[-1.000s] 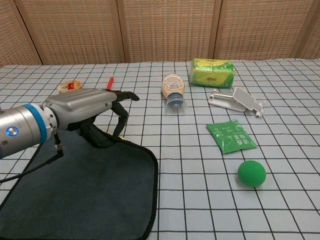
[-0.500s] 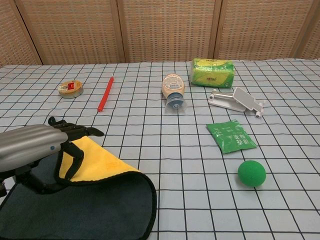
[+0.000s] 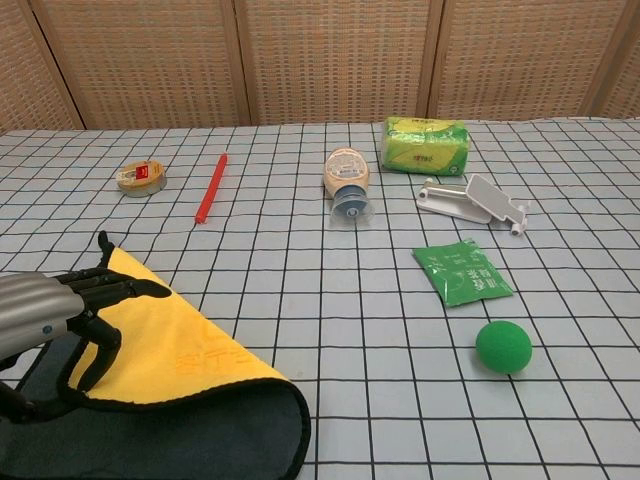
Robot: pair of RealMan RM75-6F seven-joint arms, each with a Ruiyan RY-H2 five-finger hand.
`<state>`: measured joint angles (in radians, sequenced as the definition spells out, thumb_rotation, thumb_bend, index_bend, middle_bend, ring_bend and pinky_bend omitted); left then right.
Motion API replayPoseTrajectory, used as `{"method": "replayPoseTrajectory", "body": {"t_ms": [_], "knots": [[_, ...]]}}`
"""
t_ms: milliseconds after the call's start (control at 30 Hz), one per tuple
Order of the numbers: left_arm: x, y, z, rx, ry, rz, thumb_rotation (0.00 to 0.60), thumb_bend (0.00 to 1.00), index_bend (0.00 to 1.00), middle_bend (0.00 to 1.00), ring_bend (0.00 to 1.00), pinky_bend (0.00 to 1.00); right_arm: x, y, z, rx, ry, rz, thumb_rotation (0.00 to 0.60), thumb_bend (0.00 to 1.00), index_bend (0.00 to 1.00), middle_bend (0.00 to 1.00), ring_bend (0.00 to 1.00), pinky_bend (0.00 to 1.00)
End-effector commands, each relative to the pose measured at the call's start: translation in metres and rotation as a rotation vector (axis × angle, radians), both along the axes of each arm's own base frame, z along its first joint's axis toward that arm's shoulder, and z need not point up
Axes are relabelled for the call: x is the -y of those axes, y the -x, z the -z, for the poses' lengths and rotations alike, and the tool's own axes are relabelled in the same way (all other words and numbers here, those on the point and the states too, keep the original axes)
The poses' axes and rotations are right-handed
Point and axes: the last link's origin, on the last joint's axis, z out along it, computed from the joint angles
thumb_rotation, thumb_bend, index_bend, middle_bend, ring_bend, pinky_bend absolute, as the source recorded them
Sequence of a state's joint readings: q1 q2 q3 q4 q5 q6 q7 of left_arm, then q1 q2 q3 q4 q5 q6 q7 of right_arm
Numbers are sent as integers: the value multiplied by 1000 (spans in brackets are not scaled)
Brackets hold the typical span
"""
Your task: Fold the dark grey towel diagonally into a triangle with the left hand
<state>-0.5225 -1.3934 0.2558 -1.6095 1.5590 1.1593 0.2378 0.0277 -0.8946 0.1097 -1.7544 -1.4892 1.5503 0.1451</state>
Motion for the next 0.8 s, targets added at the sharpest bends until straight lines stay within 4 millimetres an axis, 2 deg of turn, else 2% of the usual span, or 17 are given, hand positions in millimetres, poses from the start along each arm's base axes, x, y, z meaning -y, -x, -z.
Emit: {"method": "replayPoseTrajectory", "body": {"t_ms": [33, 267, 800], "knots": [[3, 8, -3, -30, 5, 10, 600, 435, 656, 0, 0, 0, 0, 0, 0, 1, 1, 0, 600, 0, 44, 0, 0, 0], [9, 27, -10, -90, 15, 19, 600, 436, 656, 0, 0, 0, -1, -1, -1, 0, 4, -4, 600, 0, 44, 0, 0, 0], [15, 42, -12, -118, 35, 6, 600, 443, 656, 0, 0, 0, 0, -1, 1, -6, -1, -5, 600, 0, 44, 0, 0, 0]]}}
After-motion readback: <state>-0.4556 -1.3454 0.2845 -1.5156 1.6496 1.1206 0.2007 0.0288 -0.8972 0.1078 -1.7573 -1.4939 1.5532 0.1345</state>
